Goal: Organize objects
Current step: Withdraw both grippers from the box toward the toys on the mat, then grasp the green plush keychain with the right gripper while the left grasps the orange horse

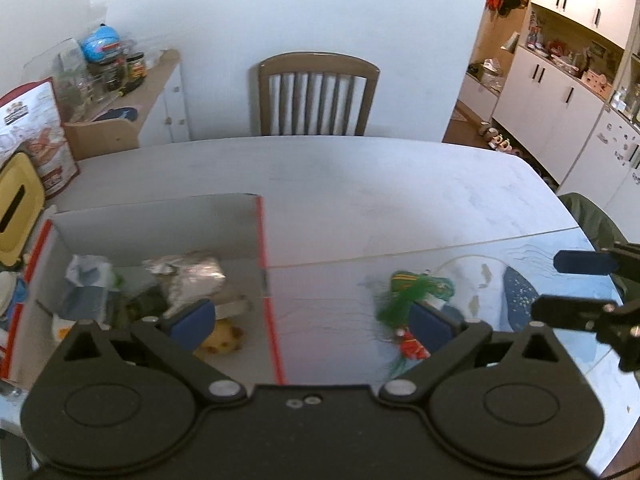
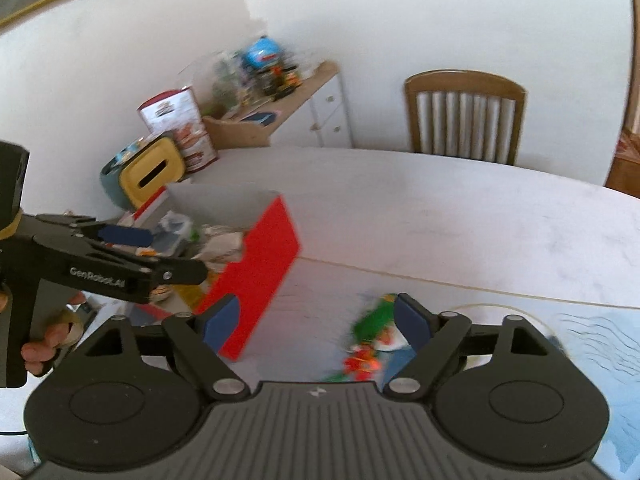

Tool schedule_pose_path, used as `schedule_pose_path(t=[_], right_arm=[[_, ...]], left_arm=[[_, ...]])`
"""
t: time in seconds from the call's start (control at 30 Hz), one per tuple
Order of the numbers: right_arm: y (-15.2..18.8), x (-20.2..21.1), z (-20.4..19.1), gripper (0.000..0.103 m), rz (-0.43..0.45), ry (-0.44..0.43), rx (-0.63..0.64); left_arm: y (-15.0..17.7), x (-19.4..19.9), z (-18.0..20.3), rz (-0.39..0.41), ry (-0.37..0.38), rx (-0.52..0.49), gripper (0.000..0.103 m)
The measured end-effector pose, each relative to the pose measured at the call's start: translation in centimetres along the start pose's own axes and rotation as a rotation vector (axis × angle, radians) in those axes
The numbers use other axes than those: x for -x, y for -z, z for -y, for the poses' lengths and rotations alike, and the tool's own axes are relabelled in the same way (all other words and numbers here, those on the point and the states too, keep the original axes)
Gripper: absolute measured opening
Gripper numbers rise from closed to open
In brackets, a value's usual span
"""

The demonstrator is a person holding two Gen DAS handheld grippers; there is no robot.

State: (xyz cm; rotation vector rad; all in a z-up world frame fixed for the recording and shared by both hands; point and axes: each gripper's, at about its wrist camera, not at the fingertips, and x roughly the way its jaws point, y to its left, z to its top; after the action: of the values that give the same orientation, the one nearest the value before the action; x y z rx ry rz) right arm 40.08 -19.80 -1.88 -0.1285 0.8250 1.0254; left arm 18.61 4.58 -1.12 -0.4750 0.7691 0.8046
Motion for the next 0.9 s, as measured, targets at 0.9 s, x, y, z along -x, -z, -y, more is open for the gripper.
schedule_pose_path(t=[0.9], right_arm=[[3.9,-6.0,10.7,0.088,-0.156,0.076,0.005]], left_arm=[[6.0,-9.2,8.2,-0.078,0.003,-0.044,0.103]])
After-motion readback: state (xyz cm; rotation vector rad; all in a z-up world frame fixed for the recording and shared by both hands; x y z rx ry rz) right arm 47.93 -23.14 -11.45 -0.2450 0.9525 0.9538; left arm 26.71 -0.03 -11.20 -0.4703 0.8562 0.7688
